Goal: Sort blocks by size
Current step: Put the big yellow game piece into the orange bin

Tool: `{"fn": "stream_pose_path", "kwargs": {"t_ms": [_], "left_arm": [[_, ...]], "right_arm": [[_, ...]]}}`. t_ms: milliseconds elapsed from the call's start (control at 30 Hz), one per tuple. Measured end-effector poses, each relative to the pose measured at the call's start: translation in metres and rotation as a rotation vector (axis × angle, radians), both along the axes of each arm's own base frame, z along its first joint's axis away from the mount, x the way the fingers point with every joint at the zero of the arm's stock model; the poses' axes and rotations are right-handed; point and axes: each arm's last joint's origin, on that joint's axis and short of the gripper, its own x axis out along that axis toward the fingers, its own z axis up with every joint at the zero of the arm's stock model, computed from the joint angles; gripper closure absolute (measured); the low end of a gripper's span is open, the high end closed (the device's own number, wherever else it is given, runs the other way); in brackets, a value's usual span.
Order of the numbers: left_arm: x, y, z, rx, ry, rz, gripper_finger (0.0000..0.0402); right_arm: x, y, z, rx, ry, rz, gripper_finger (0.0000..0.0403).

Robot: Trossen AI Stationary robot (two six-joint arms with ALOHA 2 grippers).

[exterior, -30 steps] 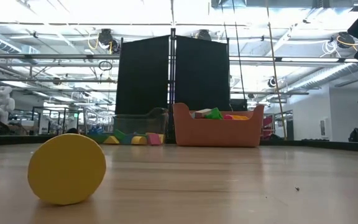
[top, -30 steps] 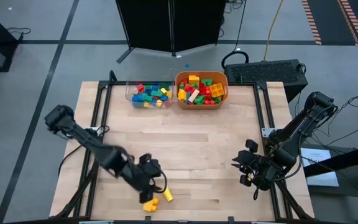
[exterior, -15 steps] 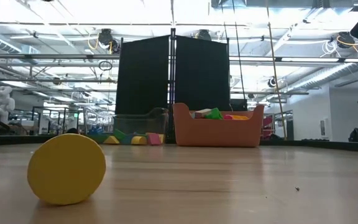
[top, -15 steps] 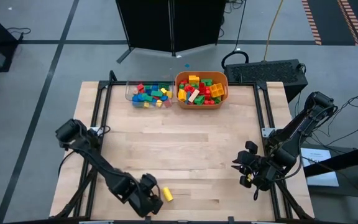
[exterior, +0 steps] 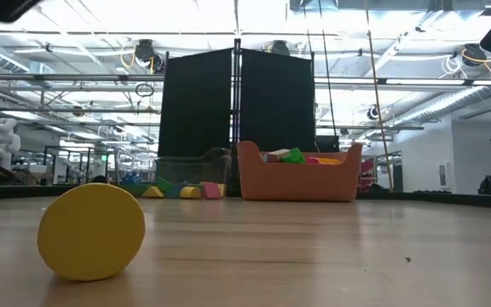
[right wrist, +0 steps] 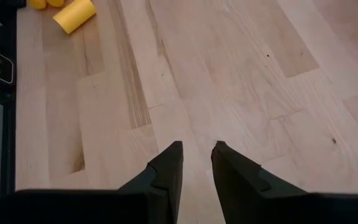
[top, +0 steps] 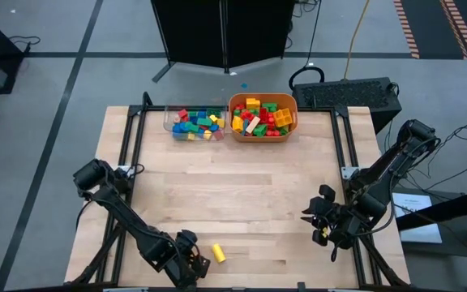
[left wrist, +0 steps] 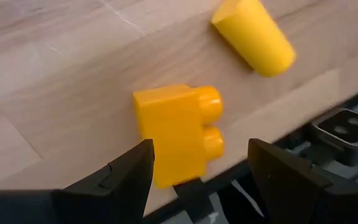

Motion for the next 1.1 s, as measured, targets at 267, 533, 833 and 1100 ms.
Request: {"fn": "stream_pose_path", "kwargs": {"t_ms": [267, 533, 833, 1100], "left_arm": [[0.004, -0.007, -0.029, -0.035, 0.127, -0.011, 0.014], [0.019, -0.011, -0.04, -0.067, 0.044, 0.021, 0.014], [0.034, 0.007, -0.05, 0.027, 0.041, 0.045, 0.017], [0.051, 0.053, -0.055, 0.246, 0.087, 0.045, 0.0208]], "right_arm": [[0.001, 0.001, 0.0, 0.006, -0.008, 0.004, 0.0323], [0.0, 0.0, 0.0, -0.017, -0.002, 0.025, 0.0323], [0.0, 0.0, 0.0, -0.026, 0.005, 0.025, 0.0323], [-0.001, -0.001, 0.0, -0.031, 0.01, 0.025, 0.0323]]}}
